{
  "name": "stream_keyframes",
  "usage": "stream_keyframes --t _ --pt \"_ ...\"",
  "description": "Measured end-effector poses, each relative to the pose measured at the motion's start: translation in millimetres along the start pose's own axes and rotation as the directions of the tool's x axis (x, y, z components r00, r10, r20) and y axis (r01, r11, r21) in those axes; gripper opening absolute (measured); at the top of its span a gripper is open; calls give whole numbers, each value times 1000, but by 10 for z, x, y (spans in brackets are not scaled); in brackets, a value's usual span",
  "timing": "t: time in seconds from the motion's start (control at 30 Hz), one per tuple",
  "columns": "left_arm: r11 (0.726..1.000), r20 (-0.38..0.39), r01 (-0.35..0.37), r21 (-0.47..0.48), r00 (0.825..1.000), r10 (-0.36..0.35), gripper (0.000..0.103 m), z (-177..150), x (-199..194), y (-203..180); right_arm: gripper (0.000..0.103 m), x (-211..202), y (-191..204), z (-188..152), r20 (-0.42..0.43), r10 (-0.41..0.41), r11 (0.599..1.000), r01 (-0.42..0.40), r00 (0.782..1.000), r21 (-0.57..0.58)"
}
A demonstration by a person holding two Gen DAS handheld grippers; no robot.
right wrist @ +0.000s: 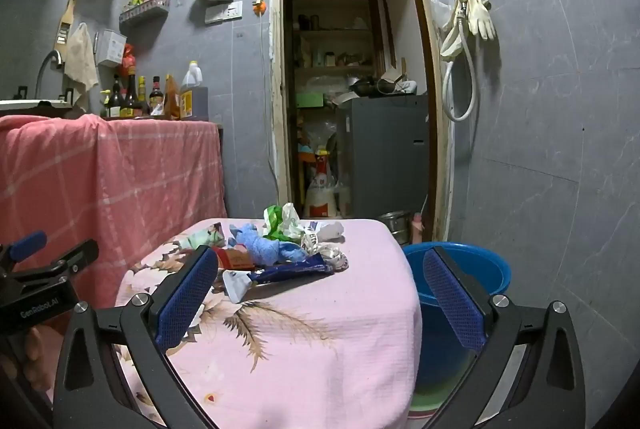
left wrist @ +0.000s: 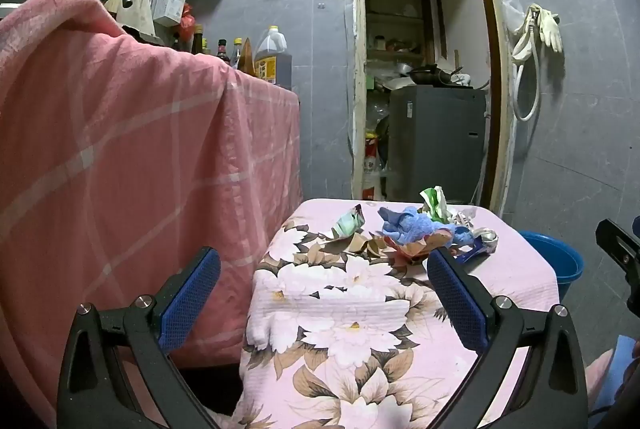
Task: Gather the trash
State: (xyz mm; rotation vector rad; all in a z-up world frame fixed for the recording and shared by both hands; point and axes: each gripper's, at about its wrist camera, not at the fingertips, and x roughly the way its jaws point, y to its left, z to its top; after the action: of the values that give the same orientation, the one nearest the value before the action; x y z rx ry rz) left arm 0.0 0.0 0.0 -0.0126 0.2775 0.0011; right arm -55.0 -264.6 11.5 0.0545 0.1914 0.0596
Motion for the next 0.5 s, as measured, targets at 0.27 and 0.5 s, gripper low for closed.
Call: stream_keyframes --t 0.27,0.5 --pt "1000 -1 1 0 1000 -1 101 0 -1 -1 103 14 -1 -14 -10 -2 1000 2 1000 -4" --pt "1000 -2 1 0 1000 -1 101 0 -1 -1 103 42 -5 -34 -16 0 1000 0 1000 -1"
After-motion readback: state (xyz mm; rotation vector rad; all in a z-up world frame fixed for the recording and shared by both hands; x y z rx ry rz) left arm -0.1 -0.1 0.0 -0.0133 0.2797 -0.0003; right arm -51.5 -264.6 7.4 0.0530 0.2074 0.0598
